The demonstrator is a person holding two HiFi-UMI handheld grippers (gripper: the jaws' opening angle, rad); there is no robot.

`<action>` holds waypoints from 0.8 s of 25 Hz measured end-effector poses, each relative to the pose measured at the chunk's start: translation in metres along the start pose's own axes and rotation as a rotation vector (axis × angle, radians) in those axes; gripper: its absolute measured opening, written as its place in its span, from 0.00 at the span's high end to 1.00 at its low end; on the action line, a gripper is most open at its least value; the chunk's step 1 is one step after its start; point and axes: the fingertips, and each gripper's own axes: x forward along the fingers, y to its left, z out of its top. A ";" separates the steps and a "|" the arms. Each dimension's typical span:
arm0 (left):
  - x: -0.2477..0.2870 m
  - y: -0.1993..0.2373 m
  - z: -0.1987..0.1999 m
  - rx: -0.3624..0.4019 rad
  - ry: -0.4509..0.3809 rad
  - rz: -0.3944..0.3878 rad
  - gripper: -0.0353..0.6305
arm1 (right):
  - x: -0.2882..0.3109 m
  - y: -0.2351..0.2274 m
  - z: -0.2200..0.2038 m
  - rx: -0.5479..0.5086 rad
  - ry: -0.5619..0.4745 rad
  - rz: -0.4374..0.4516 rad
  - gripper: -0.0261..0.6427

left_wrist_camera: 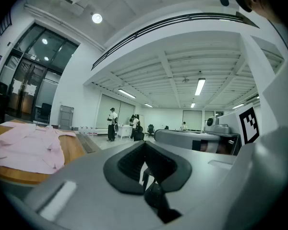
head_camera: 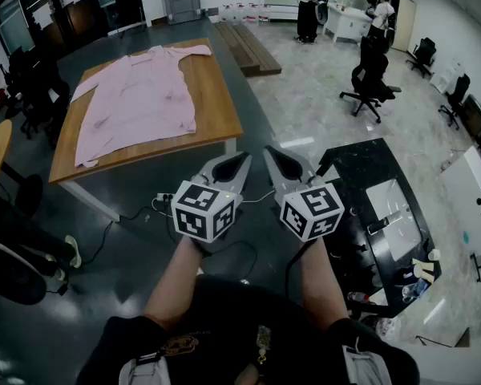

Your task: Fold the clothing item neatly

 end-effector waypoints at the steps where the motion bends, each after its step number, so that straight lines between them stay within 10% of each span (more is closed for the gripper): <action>1: 0.000 0.000 0.000 0.002 0.001 -0.002 0.94 | 0.000 0.000 -0.001 0.007 -0.002 -0.002 0.96; 20: -0.018 0.019 -0.006 0.006 0.017 0.052 0.94 | 0.014 0.017 0.000 0.049 -0.014 0.046 0.96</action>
